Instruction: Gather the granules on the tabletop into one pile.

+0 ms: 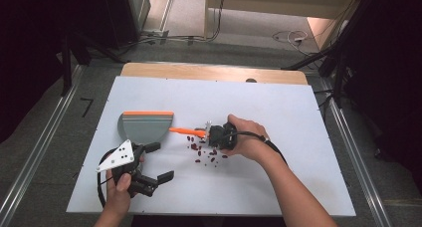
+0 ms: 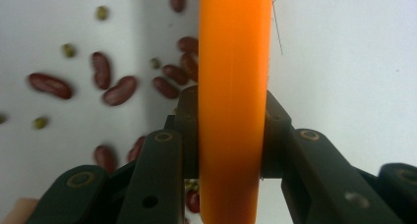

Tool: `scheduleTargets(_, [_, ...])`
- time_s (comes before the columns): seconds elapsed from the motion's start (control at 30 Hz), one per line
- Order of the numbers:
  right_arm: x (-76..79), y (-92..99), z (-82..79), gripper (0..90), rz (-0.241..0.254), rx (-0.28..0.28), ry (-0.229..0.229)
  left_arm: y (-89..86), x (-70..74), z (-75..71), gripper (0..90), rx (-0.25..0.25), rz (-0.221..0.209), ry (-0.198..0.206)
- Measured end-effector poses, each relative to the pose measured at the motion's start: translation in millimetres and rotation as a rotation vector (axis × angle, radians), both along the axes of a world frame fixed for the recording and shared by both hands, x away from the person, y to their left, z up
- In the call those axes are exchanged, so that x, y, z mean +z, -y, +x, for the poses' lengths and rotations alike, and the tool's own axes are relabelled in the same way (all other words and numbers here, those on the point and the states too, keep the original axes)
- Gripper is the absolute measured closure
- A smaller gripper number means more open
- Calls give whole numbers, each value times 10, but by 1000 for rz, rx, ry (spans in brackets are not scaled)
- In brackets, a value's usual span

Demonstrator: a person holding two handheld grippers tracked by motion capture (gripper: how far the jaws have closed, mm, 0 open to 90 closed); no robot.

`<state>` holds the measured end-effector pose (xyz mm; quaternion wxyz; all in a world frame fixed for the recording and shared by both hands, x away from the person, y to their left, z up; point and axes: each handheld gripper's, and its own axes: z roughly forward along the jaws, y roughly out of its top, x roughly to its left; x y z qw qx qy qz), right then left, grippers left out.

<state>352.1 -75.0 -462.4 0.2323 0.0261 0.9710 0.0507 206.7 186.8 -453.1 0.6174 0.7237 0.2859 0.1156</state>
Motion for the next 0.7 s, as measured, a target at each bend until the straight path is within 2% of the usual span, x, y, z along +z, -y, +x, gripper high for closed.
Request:
scheduleTargets(0.1, [2, 17, -70, 679, -5, 15, -8, 4, 0, 0, 9, -1, -1, 2])
scheduleTargets(0.13, [1, 21, -102, 679, -7, 4, -26, 5, 0, 0, 9, -1, 0, 1])
scheduleTargets(0.17, [7, 25, -115, 679, -10, 25, -10, 7, 0, -2, 9, -1, -1, -1])
scheduleTargets(0.2, [7, 28, -135, 679, -14, 33, -15, 7, -1, -1, 9, -1, 0, 0])
scheduleTargets(0.27, [2, 35, -169, 679, -10, 32, -3, 9, -2, 0, 9, -1, 1, 0])
scheduleTargets(0.3, [13, 42, -161, 679, 2, 45, 33, 10, -2, 0, 9, -2, 1, 0])
scheduleTargets(0.37, [44, 66, -137, 682, 34, 38, 59, 8, -1, -2, 9, 1, 1, 0])
scheduleTargets(0.43, [90, 92, -83, 683, 67, 24, 57, 4, 1, -3, 9, 1, 3, 2])
scheduleTargets(0.6, [158, 32, 21, 684, 101, 14, 70, -7, -4, 3, 9, 3, 2, 0])
scheduleTargets(0.7, [189, -81, 92, 684, 97, 29, 89, -10, -7, 4, 9, 4, 1, 0])
